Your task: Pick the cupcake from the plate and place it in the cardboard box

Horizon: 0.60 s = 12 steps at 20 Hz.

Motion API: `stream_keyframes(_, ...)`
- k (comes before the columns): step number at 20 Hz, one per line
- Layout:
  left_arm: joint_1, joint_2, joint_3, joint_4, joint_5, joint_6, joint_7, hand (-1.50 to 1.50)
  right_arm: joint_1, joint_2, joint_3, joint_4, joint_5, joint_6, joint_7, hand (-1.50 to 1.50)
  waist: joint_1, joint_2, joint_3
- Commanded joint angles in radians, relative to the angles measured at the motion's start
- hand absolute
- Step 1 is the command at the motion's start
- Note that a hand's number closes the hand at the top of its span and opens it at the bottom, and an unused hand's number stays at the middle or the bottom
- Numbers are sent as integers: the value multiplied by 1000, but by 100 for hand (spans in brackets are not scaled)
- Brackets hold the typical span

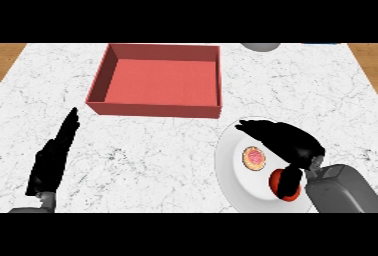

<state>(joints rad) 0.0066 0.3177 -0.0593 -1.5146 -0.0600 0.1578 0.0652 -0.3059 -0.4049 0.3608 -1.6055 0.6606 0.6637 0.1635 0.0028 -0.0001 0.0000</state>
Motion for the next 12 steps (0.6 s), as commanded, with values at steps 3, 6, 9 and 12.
stream_keyframes(3,-40,-41,33,75,-26,-24,-43,0,60,49,26,47,118,-66,-70,-150,-2,1,0)
stream_keyframes(6,75,-62,-3,-99,-75,-19,20,0,58,71,-43,-29,84,29,-40,-150,0,-1,0)
stream_keyframes(9,82,-56,39,-52,-57,-46,-33,0,76,107,-31,-68,99,52,0,-150,-2,-1,0)
stream_keyframes(12,-17,-57,49,-71,-74,-69,80,0,21,120,-54,80,159,-12,-88,-150,0,0,0)
